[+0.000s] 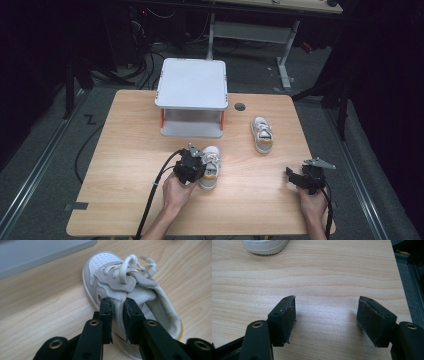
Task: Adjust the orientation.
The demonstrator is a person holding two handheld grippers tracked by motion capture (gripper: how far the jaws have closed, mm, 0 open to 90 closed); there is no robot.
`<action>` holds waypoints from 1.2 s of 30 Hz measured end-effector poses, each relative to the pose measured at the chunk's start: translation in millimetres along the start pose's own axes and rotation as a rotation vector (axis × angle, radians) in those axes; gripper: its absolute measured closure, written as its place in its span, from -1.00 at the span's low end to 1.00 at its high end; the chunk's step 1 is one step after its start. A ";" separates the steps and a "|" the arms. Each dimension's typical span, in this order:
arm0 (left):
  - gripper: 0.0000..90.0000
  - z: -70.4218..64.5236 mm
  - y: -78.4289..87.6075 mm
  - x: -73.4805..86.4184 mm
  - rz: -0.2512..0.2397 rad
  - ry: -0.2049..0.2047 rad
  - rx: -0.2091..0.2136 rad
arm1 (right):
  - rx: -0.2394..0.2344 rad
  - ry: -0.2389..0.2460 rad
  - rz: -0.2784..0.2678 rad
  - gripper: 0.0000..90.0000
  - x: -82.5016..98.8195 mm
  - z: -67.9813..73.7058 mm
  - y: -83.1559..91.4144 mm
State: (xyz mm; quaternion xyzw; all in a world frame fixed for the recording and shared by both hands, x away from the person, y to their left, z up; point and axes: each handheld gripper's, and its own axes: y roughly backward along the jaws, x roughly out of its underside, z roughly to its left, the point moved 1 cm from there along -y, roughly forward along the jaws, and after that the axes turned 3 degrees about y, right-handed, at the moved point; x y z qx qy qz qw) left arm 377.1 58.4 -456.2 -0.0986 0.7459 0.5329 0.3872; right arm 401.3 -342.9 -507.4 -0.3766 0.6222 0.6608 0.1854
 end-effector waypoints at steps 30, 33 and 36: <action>-0.30 42.1 31.9 8.6 -0.157 0.084 0.058 | -0.003 -0.001 0.000 -0.29 0.1 0.5 0.1; -0.30 55.9 42.0 14.6 -0.190 0.118 0.036 | -0.002 -0.001 0.000 -0.28 0.1 0.5 0.1; -0.30 62.4 45.5 18.2 -0.197 0.130 0.023 | -0.002 -0.001 0.000 -0.29 0.1 0.5 0.1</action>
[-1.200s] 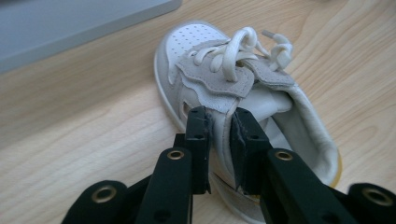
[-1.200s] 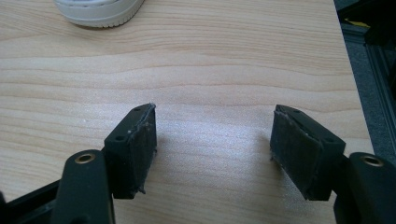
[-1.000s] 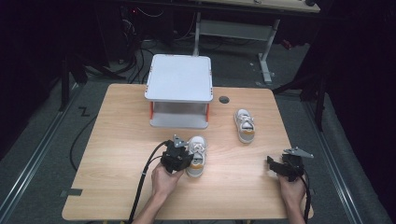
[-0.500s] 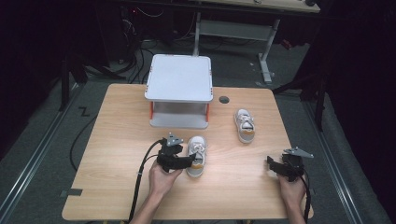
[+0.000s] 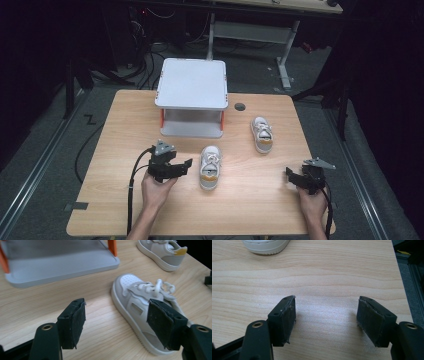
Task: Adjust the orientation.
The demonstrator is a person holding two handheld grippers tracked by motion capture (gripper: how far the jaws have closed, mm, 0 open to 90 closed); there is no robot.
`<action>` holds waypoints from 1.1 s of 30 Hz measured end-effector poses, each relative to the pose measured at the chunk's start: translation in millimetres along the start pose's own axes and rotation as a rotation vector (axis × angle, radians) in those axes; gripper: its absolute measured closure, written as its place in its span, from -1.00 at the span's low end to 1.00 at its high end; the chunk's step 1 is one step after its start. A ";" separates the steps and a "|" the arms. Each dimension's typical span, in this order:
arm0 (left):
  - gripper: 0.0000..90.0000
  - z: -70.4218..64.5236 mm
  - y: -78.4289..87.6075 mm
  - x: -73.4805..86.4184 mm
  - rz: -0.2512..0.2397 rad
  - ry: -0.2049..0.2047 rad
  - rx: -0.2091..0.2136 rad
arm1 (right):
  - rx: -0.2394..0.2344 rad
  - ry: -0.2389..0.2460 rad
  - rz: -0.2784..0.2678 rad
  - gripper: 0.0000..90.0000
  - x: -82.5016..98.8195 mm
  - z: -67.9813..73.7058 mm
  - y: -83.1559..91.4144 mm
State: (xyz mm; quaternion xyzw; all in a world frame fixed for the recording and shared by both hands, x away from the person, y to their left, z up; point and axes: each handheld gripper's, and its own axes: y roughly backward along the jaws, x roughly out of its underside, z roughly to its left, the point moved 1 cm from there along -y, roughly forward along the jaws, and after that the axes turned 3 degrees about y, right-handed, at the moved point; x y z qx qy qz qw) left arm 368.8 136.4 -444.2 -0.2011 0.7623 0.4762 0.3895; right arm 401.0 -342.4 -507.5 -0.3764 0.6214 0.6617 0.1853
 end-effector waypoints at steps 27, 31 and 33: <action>-0.28 57.3 -3.6 43.4 -0.021 0.080 -0.235 | 0.002 0.001 -0.003 -0.23 -0.1 0.2 0.0; -0.27 60.2 -5.9 45.8 -0.024 0.063 -0.274 | 0.000 0.003 -0.005 -0.21 -0.2 0.1 0.0; -0.27 61.1 -6.4 46.0 -0.022 0.060 -0.278 | 0.002 0.004 -0.005 -0.21 -0.2 0.0 0.0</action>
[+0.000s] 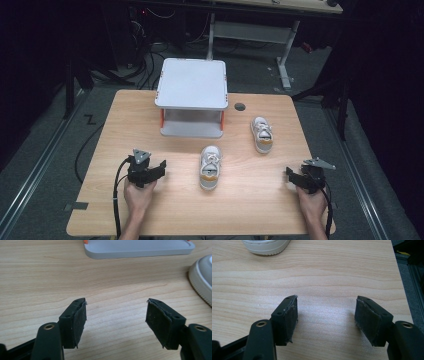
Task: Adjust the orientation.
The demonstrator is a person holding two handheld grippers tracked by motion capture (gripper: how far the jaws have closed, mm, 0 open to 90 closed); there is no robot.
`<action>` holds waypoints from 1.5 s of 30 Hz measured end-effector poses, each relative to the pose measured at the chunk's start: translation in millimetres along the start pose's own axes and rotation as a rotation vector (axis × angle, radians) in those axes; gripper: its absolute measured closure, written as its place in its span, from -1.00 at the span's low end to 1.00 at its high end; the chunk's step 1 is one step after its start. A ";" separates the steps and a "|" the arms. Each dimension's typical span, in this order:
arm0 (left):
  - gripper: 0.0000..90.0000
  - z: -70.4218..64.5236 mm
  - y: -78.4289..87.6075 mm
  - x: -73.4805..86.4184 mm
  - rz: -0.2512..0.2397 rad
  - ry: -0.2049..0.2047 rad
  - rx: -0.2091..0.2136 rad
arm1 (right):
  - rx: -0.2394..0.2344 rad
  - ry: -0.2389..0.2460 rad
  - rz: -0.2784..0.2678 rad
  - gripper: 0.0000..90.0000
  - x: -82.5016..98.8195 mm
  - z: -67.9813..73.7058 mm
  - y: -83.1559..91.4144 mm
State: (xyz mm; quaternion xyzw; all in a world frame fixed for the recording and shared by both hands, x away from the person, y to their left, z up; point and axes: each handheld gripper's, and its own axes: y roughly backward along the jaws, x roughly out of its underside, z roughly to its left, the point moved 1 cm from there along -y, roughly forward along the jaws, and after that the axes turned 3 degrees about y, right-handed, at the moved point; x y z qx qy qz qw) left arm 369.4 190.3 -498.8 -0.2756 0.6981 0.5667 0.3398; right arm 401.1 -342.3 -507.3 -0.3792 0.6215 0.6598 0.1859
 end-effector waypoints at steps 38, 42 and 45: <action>-0.34 4.2 -14.5 5.5 0.072 -0.036 -0.045 | -0.189 0.222 0.035 0.32 -138.7 71.1 -21.0; -0.34 5.0 -14.4 5.5 0.070 -0.032 -0.041 | -0.183 0.223 0.086 0.35 -147.4 76.6 -36.8; -0.34 5.1 -14.4 5.5 0.069 -0.030 -0.040 | -0.179 0.242 0.154 0.43 -151.9 82.8 -52.4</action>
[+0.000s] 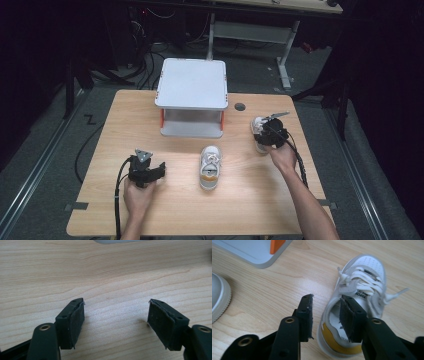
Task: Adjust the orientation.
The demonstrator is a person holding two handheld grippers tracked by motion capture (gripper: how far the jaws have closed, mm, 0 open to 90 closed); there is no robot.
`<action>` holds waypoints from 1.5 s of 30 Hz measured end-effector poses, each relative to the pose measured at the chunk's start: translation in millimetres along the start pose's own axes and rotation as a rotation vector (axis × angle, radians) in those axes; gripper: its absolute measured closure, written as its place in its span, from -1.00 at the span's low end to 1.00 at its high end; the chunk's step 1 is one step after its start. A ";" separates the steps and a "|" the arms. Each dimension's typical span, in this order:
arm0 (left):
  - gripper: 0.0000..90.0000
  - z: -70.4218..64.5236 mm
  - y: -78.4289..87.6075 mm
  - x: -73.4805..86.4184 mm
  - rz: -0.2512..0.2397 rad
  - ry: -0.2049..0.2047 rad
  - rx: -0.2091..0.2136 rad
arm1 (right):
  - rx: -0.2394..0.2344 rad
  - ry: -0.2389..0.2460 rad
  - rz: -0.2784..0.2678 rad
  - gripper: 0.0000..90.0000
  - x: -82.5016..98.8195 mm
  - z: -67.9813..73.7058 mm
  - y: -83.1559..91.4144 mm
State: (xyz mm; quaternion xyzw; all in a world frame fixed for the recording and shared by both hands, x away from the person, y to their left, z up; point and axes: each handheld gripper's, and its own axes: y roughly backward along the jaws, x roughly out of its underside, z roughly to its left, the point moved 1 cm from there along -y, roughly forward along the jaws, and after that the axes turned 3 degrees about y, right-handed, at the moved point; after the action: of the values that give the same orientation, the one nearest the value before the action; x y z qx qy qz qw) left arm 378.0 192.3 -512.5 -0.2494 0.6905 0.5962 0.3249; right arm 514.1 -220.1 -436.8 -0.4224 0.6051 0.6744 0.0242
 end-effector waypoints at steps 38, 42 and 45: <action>-0.32 1.7 0.1 -0.1 -0.007 0.023 0.009 | -0.128 0.029 -0.083 0.89 15.5 5.6 42.3; -0.32 1.8 0.1 -0.1 -0.007 0.024 0.010 | -0.169 0.047 -0.088 0.89 30.3 24.2 55.3; -0.32 1.6 0.1 -0.1 -0.006 0.022 0.008 | -0.201 0.067 -0.087 0.89 42.3 40.5 63.7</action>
State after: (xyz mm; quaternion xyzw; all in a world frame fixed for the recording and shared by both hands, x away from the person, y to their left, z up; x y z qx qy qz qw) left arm 378.2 193.9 -512.5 -0.2566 0.6956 0.5896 0.3203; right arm 430.4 -223.4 -415.0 -0.4709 0.5161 0.7154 -0.0092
